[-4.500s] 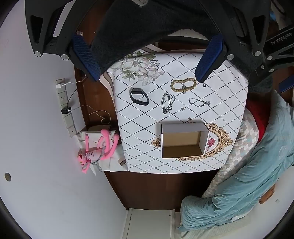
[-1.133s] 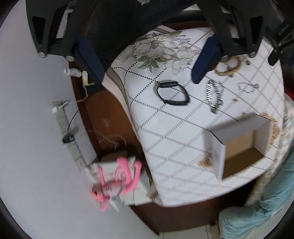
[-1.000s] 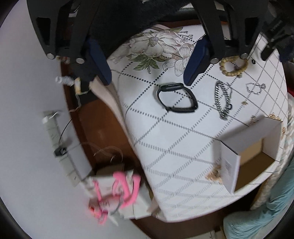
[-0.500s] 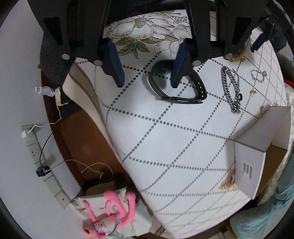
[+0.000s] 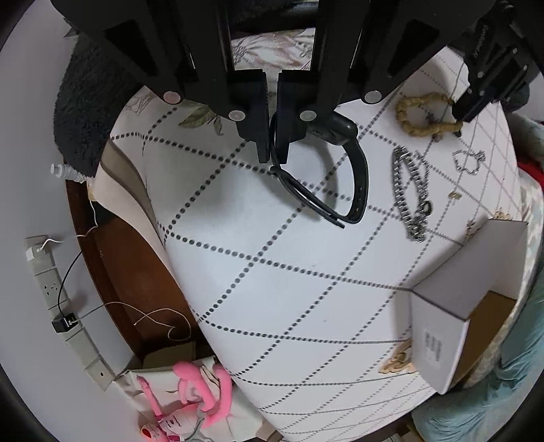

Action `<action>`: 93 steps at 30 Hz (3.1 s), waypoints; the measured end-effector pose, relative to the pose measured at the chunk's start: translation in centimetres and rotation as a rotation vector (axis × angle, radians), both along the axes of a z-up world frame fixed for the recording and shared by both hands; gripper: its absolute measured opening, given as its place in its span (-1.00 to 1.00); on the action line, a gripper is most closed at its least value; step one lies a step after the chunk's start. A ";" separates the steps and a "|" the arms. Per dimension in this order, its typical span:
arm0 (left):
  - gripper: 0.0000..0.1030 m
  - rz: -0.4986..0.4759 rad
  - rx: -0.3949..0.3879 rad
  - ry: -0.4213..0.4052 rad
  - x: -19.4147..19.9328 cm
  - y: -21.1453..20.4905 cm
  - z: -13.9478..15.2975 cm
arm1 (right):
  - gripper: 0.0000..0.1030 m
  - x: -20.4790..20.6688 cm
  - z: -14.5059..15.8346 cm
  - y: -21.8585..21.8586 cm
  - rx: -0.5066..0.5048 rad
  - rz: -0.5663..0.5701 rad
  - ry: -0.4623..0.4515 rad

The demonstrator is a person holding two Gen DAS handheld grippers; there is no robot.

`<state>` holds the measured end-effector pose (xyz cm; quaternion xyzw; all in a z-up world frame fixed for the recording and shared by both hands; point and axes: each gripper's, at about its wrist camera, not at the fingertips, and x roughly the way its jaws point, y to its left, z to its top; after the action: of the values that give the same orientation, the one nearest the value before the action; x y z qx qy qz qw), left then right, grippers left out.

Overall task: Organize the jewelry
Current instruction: 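Grasp the wooden bead bracelet with the left gripper while the right grasps the black watch band, then carry the bead bracelet into the box with the left while the right drops the watch band in, then open both grippers and lift them out of the box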

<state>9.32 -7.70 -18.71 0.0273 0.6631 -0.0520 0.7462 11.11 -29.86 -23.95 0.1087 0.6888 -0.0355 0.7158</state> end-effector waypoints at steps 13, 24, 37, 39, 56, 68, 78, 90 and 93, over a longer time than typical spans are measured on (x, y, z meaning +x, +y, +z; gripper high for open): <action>-0.88 -0.016 -0.087 -0.153 2.0 1.4 8.0 | -0.94 1.6 6.7 0.4 0.131 0.025 -0.124; -0.88 0.054 -0.134 -0.267 11.8 3.9 12.8 | -0.94 10.7 12.6 5.8 0.168 0.158 -0.227; -0.78 0.138 -0.063 -0.146 17.8 6.4 9.4 | -0.87 17.9 8.5 11.6 0.099 0.267 -0.122; -0.56 0.154 -0.052 -0.137 17.8 6.9 9.2 | -0.63 18.3 8.2 11.8 0.105 0.267 -0.106; 1.00 0.233 0.050 -0.236 13.3 9.0 6.6 | 0.95 14.3 9.2 10.5 -0.087 0.327 -0.212; 1.00 0.246 0.078 -0.297 11.4 8.7 7.6 | 0.95 13.2 10.3 11.0 -0.160 0.335 -0.279; 1.00 0.245 0.056 -0.379 8.8 7.8 12.0 | 0.95 10.5 15.6 10.1 -0.163 0.306 -0.396; 1.00 0.240 0.006 -0.478 4.8 7.3 17.6 | 0.95 5.9 22.9 8.7 -0.148 0.266 -0.536; 1.00 0.238 -0.010 -0.489 3.9 7.4 18.4 | 0.95 4.9 24.0 8.7 -0.140 0.255 -0.561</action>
<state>13.26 -0.34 -0.36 -0.0425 0.4613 0.0411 0.8853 16.04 -21.18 0.07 -0.0226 0.4686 0.0385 0.8823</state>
